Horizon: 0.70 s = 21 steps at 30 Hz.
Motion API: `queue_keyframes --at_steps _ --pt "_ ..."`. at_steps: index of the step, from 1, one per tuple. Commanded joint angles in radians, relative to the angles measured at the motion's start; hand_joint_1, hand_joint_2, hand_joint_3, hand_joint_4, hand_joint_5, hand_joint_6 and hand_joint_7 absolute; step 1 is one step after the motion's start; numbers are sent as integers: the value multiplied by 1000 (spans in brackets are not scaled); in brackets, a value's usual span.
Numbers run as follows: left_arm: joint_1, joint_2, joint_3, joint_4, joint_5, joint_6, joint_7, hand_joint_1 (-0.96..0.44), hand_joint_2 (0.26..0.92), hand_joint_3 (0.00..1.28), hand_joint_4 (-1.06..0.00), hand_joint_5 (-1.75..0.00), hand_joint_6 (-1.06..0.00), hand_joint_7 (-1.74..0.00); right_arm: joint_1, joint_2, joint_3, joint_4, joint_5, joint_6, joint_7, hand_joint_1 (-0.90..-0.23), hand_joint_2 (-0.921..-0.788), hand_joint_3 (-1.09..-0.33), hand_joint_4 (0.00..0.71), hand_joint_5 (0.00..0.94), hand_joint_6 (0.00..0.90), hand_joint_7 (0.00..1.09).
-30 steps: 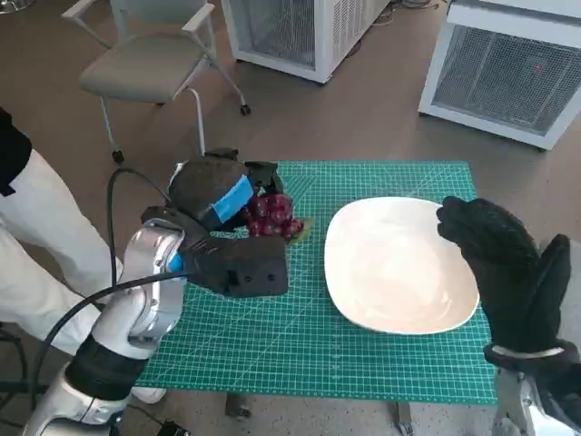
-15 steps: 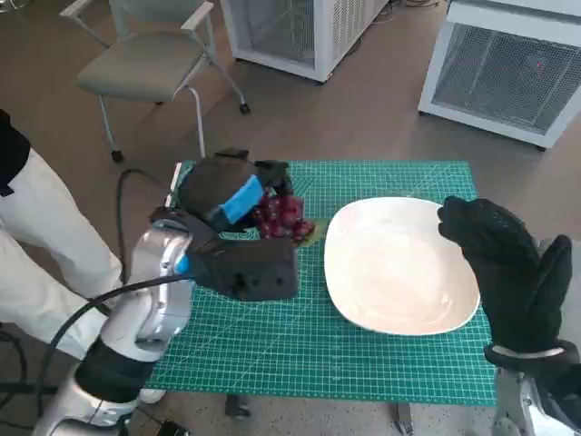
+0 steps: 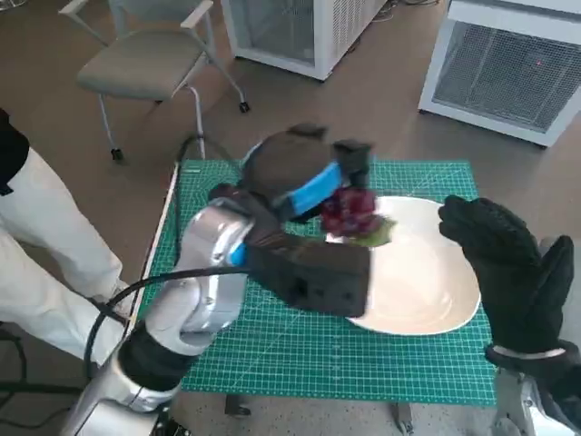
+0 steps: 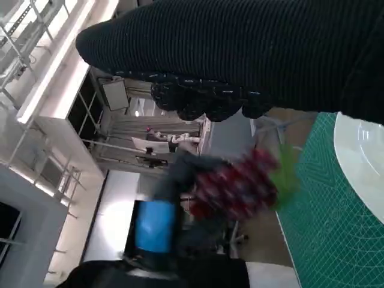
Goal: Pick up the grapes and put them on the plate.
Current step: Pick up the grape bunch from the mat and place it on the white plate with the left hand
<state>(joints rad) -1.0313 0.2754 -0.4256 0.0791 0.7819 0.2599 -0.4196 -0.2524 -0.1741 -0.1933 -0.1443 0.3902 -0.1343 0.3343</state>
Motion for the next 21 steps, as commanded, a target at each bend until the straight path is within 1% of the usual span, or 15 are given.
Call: queue_keyframes --at_steps 1,2,4,5,6,7,8,9,10,11,12,13,16,21 --pt "-74 -39 -11 33 -7 -15 -7 4 799 391 -527 -1493 -589 -1130 29 0 -6 -4 1 9 -8 -338 -921 -600 437 874 239 1022" --pt "-83 -48 -14 41 -6 -15 -6 3 795 387 -540 -1459 -593 -1148 31 -1 -8 -6 2 9 -8 -339 -921 -600 437 874 239 1022" --pt "-99 -66 -18 56 -2 -11 -3 3 760 450 -546 -1412 -576 -1234 33 -3 -12 -9 3 10 -8 -339 -921 -599 437 875 239 1023" --pt "-106 -74 -21 62 1 -9 -2 2 758 468 -532 -1411 -553 -1280 35 -3 -14 -9 3 10 -8 -339 -921 -599 437 875 239 1023" --pt "-111 -82 -23 68 3 -7 0 2 769 467 -513 -1418 -527 -1315 36 -4 -15 -10 3 9 -8 -339 -921 -599 437 875 239 1023" --pt "-114 -88 -26 73 5 -7 1 34 791 442 -500 -1421 -490 -1277 37 -4 -16 -11 2 9 -9 -339 -921 -599 437 875 239 1023" --pt "-117 -94 -28 76 6 -8 3 77 819 403 -493 -1423 -459 -1195 39 -4 -18 -12 2 8 -9 -339 -921 -599 437 875 239 1023" --pt "-119 -99 -30 79 7 -10 6 137 843 361 -497 -1419 -443 -1047 41 -3 -19 -13 1 8 -10 -339 -921 -599 437 875 239 1024" --pt "-120 -103 -32 82 7 -12 8 207 867 318 -503 -1414 -435 -861 42 -3 -20 -14 1 8 -10 -339 -921 -599 437 875 239 1024" --pt "-121 -108 -35 86 7 -14 10 251 883 294 -502 -1416 -444 -719 45 -3 -21 -16 1 8 -11 -339 -921 -599 437 876 239 1024" --pt "-123 -113 -38 90 7 -15 11 286 896 280 -495 -1423 -453 -602 47 -2 -22 -18 0 7 -12 -339 -921 -599 437 876 239 1024" --pt "-124 -118 -40 94 7 -15 11 308 904 278 -482 -1434 -459 -526 49 -2 -24 -20 0 7 -13 -339 -921 -599 437 876 239 1024" --pt "-130 -131 -44 109 5 -18 12 336 916 294 -442 -1472 -470 -426 55 0 -25 -27 -2 7 -16 -339 -921 -600 436 876 238 1025" --pt "-142 -155 -47 151 -3 -23 15 345 920 325 -399 -1516 -523 -438 63 1 -28 -39 -4 8 -26 -338 -921 -601 435 877 240 1029"
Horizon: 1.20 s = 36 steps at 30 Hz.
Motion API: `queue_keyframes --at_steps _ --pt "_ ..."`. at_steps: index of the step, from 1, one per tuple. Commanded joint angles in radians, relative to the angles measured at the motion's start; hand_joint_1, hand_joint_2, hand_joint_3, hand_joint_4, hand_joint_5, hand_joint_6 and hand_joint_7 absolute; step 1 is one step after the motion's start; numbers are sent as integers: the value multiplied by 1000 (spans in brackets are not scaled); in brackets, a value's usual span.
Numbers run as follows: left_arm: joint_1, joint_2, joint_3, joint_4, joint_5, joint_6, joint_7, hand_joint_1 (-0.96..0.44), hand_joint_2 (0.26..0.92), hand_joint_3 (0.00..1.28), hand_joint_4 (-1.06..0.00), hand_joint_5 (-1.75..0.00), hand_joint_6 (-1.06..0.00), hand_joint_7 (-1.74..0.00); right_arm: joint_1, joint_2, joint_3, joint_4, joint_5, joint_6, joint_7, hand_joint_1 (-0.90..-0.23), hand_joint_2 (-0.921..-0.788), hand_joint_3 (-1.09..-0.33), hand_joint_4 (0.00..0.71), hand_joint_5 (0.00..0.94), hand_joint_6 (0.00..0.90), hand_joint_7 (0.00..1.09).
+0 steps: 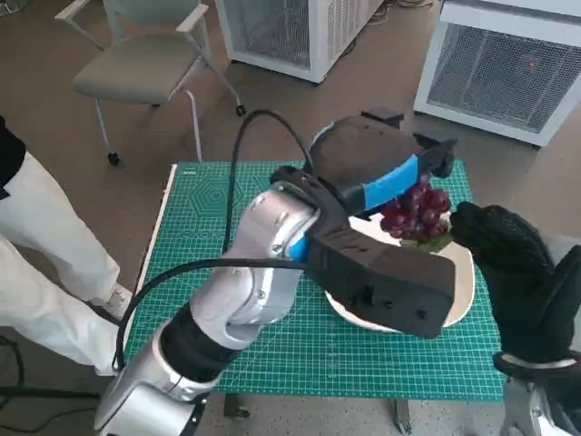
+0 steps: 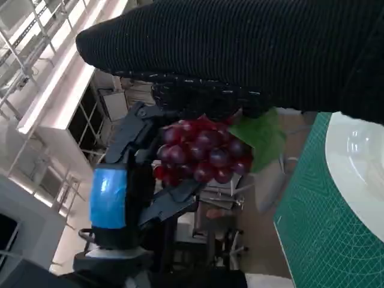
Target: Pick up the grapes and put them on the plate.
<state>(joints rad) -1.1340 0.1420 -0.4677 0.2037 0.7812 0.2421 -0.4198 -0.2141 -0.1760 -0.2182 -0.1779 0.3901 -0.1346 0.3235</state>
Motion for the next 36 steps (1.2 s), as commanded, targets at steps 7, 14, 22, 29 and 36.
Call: queue_keyframes --at_steps 7,14,22,29,36 --pt "-56 -49 -10 106 -16 -46 44 217 801 511 -554 -608 -577 -495 31 6 -2 -17 -14 6 -34 -334 -921 -601 435 877 241 1032" --pt "-72 -75 11 215 -79 -130 91 120 797 453 -542 -1220 -520 -975 35 9 0 -24 -19 5 -50 -331 -921 -601 436 875 241 1031" --pt "-82 -60 -16 252 -65 -141 73 0 813 238 -395 -909 -467 -175 41 14 0 -30 -19 5 -60 -328 -921 -602 437 872 245 1031" --pt "-84 -57 -30 248 -40 -123 62 -238 901 34 -517 -205 -466 -20 45 17 2 -33 -19 4 -62 -328 -921 -602 439 867 248 1030" --pt "-48 -61 8 302 -85 -177 139 -298 916 27 -468 -100 -449 -4 46 23 4 -33 -21 5 -62 -327 -921 -602 441 864 249 1029"
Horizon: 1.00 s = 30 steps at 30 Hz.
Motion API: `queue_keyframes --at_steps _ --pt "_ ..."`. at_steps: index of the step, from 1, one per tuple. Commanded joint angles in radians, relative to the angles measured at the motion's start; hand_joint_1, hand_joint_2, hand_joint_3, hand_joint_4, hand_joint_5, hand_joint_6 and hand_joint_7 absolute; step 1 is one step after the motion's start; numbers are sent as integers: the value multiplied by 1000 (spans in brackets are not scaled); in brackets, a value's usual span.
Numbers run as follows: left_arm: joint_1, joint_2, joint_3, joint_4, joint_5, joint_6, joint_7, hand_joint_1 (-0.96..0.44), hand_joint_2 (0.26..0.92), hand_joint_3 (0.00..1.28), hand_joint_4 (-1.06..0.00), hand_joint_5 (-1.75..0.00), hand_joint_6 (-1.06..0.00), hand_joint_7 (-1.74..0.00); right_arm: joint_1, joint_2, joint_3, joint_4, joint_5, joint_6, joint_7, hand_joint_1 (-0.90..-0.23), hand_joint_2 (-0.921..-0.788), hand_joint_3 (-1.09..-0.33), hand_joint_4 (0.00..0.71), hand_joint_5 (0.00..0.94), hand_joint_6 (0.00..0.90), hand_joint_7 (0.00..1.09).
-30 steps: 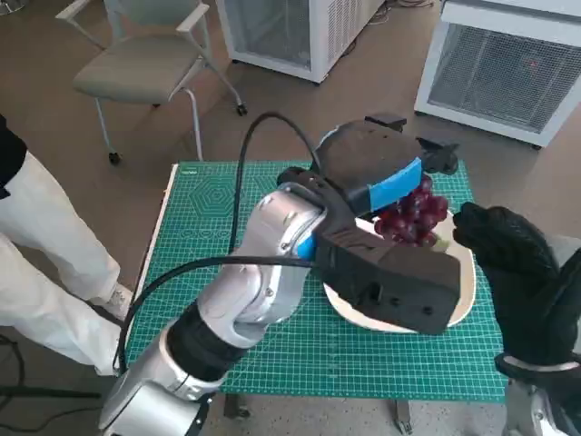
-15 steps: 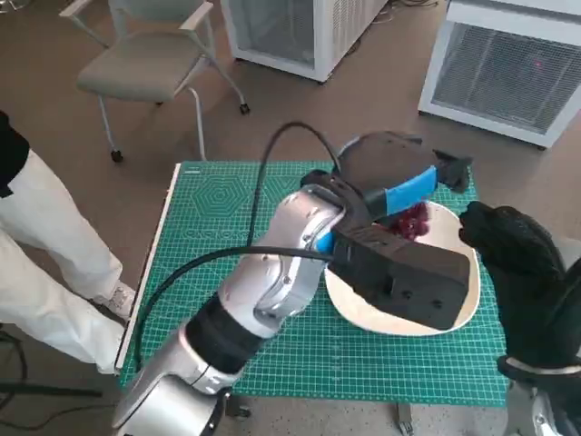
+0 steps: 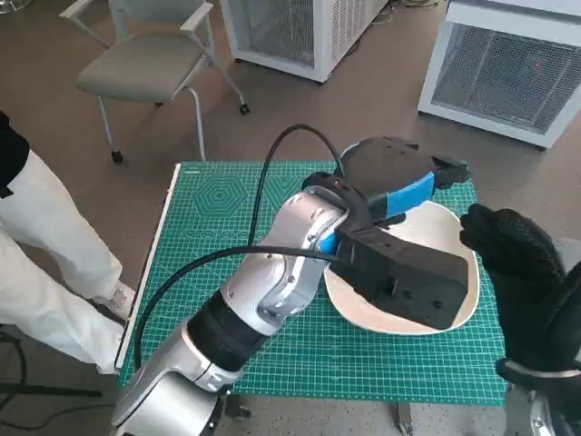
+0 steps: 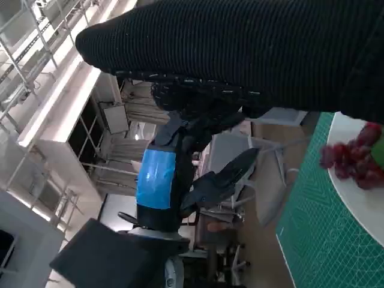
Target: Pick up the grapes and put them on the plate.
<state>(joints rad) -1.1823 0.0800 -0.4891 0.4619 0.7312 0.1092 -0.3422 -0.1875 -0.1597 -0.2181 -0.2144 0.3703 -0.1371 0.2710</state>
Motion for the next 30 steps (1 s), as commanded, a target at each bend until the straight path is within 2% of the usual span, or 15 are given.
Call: queue_keyframes --at_steps 1,7,12,16,21,25,30 --pt "13 3 41 60 -50 -64 87 -319 918 33 -437 -78 -440 -3 21 8 4 3 -2 8 -10 -327 -921 -602 441 864 249 1029" --pt "67 26 105 140 -135 -172 189 -364 921 47 -392 -39 -427 -1 26 8 7 -7 -3 12 -7 -327 -921 -601 442 863 250 1029" --pt "125 60 202 206 -268 -288 204 -417 921 67 -416 -31 -409 -6 27 5 8 -11 -2 16 -5 -326 -921 -600 444 862 251 1029" --pt "203 73 332 238 -466 -365 133 -480 921 66 -447 -31 -408 -11 26 2 11 -14 -3 21 -4 -324 -921 -600 445 861 251 1028" --pt "299 68 463 224 -713 -389 -26 -526 921 73 -416 -11 -410 -12 28 1 15 -20 -4 26 -4 -323 -921 -600 449 862 251 1028" --pt "371 68 535 200 -851 -391 -121 -500 921 91 -387 -4 -395 -4 27 -1 17 -22 -4 31 -3 -323 -921 -600 453 862 252 1027" --pt "447 76 602 170 -973 -377 -202 -453 921 103 -381 -2 -379 -1 26 -5 18 -25 -4 36 -1 -323 -921 -600 454 862 252 1027"
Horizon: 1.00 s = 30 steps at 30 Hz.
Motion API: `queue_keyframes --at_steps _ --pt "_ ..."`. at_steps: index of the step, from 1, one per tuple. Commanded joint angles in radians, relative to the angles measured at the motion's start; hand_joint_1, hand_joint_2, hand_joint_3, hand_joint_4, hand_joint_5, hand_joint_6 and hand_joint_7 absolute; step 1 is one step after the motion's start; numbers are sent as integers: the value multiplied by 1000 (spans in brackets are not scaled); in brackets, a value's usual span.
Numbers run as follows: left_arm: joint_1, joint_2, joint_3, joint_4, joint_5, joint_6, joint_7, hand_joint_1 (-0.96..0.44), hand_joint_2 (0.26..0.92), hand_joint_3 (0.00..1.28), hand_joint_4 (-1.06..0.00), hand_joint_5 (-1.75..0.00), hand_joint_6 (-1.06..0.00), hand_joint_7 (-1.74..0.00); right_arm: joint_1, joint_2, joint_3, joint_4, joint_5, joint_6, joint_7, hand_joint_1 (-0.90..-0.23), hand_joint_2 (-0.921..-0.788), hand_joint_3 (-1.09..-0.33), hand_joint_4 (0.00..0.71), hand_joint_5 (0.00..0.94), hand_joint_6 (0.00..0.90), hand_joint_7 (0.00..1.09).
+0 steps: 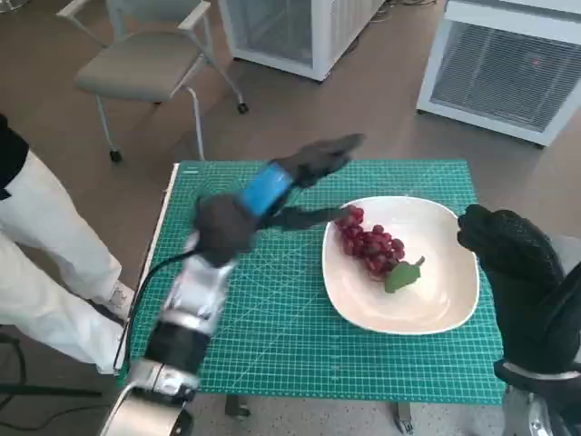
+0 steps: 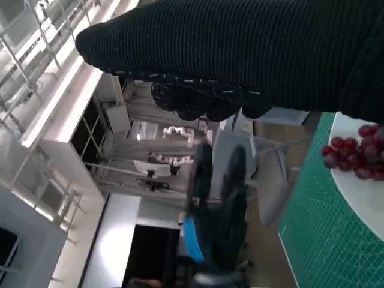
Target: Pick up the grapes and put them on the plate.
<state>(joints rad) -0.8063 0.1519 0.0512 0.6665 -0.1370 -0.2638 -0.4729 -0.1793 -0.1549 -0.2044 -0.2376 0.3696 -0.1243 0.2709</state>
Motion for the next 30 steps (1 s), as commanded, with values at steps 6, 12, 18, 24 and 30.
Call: queue_keyframes --at_steps 6,12,18,24,30 --pt "137 6 123 -51 -214 19 -156 -394 921 112 -351 0 -377 -2 17 -17 0 3 3 30 6 -323 -921 -600 455 862 251 1026" --pt "196 0 140 -91 -242 9 -165 -371 921 119 -339 0 -380 -3 15 -23 -1 7 6 32 11 -323 -921 -600 454 862 251 1027" --pt "237 -9 147 -140 -245 5 -149 -386 921 130 -348 -5 -395 -8 9 -24 4 16 5 31 11 -325 -921 -600 454 862 251 1027" --pt "263 -17 147 -181 -244 0 -139 -402 921 140 -359 -8 -403 -9 3 -26 7 23 7 32 15 -326 -921 -600 455 863 251 1026" --pt "277 -17 144 -198 -236 -18 -138 -404 921 146 -371 -10 -409 -10 -2 -30 5 31 11 31 22 -326 -921 -601 455 863 252 1026"
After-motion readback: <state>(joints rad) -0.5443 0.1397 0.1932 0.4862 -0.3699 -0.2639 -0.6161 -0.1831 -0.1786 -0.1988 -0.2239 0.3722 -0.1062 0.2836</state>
